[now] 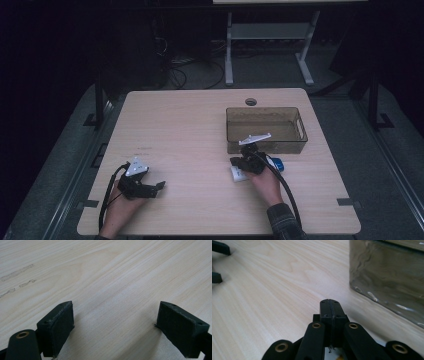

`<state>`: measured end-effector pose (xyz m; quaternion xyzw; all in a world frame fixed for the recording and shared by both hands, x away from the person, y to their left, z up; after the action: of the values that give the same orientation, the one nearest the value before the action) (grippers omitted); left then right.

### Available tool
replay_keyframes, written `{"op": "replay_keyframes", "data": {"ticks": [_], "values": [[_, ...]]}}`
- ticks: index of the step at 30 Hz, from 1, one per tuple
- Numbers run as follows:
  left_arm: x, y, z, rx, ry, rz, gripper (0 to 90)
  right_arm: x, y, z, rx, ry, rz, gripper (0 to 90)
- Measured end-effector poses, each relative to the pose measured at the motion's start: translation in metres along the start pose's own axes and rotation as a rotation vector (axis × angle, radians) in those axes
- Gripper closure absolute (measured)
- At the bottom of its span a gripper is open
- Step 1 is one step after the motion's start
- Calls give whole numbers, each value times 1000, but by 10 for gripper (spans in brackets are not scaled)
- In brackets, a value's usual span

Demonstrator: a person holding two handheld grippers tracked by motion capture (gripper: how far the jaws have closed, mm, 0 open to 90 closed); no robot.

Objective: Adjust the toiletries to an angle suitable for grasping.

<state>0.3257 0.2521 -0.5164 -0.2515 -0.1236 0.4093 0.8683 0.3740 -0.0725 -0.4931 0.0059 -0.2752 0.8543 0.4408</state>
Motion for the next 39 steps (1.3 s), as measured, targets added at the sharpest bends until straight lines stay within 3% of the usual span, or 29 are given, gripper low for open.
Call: {"op": "replay_keyframes", "data": {"ticks": [39], "values": [[-1, 0, 0, -1, 3, 0, 131, 24, 47, 16, 70, -2, 50, 899]]}}
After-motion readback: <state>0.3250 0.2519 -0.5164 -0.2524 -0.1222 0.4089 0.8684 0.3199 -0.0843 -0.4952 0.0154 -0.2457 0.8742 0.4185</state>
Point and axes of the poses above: each handheld gripper's, and its own axes: z roughly backward along the jaws, y roughly out of its underside, x roughly to its left, the point moved 6 cm from there along -z, roughly forward along the jaws, and after that the axes turned 14 degrees about x, right-handed, at the moved point
